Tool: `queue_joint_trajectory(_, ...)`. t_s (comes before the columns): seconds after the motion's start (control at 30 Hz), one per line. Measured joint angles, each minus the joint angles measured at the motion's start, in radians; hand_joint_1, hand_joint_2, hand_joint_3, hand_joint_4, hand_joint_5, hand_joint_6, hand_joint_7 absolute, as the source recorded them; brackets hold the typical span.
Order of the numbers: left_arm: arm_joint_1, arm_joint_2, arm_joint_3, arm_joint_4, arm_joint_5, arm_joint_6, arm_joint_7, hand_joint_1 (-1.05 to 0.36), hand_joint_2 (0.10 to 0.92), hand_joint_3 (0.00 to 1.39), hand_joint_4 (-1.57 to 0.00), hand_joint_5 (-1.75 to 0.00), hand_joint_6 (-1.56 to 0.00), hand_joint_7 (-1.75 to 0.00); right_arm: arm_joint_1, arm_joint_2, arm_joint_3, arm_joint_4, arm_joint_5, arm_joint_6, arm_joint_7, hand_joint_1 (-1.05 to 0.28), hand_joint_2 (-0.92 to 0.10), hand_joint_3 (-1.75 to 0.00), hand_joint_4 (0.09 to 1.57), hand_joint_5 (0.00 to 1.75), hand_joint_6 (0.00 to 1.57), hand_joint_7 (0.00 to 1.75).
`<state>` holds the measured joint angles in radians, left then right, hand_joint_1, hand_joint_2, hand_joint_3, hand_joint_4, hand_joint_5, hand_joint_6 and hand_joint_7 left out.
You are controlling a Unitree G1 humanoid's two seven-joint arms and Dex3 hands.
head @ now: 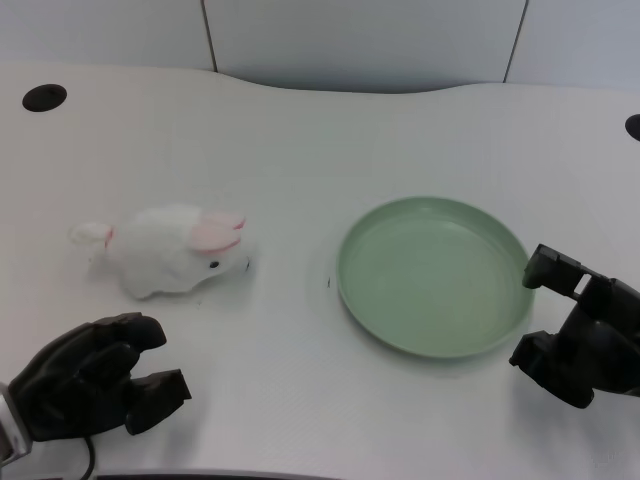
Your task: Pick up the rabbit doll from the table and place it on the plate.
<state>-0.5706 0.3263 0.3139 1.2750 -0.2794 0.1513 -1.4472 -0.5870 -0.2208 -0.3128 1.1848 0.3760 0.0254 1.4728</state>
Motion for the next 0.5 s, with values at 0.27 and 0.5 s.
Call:
queue_joint_trajectory(0.27,-0.007,0.0,-0.003,-0.005,0.001,0.0,0.035,-0.4,0.769,0.01,-1.01,-1.75,-1.34,-0.05,0.0,0.0,-0.001,0.004,-0.001,-0.011,-0.016,-0.59,-0.57,-0.68,1.14,1.75,0.91,1.75)
queue_joint_trajectory(0.5,-0.014,0.0,-0.019,-0.011,0.002,-0.01,0.045,-0.45,0.782,0.01,-1.01,-1.75,-1.42,-0.1,-0.003,-0.013,-0.006,0.03,-0.004,-0.057,-0.018,-0.64,-0.91,-0.14,1.01,1.75,0.89,1.33)
